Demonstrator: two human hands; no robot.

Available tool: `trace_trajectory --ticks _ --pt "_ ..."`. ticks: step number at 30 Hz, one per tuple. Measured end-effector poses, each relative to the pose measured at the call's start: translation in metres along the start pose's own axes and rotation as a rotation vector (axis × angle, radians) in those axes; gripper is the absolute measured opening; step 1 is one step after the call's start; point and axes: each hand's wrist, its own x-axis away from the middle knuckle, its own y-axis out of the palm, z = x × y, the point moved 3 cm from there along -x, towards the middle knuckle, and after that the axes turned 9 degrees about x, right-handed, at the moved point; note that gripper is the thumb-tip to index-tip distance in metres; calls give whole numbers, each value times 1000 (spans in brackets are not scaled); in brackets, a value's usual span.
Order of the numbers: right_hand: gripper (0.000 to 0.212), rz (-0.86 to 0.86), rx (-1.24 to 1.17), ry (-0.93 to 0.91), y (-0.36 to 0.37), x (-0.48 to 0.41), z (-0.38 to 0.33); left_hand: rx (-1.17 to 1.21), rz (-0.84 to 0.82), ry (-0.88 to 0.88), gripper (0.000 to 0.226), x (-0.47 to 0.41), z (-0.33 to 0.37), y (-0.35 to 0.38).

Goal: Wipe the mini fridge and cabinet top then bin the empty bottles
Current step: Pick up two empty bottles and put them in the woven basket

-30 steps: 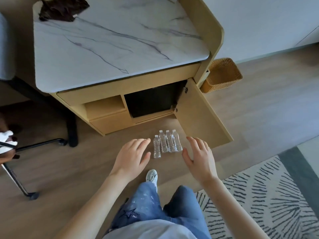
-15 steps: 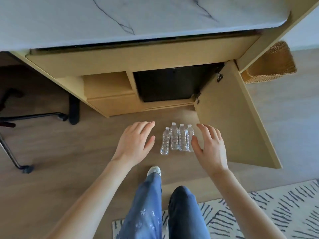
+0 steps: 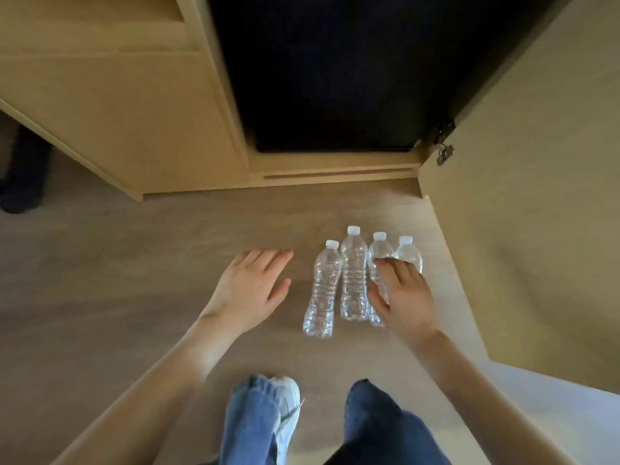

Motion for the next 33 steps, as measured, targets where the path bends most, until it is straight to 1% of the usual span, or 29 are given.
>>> trace_trajectory --ticks 3,5,11,16,18,22,26,31,33 --pt "45 -37 94 -75 62 0 13 9 -6 -5 51 -2 -23 53" --pt "44 -29 127 -95 82 -2 19 16 -1 -15 51 -5 -33 72" --pt "42 34 78 -23 83 -10 30 71 68 -40 54 -25 -32 88" --pt "48 -64 82 -20 102 -2 26 123 50 21 59 -34 -8 116" --pt "49 -75 61 -7 112 1 25 136 38 22 61 -34 -1 130" --pt "49 -70 -44 57 126 4 21 136 -36 -66 73 -30 8 158" --pt "55 -139 -84 104 136 5 11 214 -45 -212 78 -23 15 178" --pt "75 -281 -74 190 145 6 3 315 -103 -314 87 -20 19 201" --pt "78 -313 -89 208 148 8 1 381 -93 -355 88 -17 20 205"
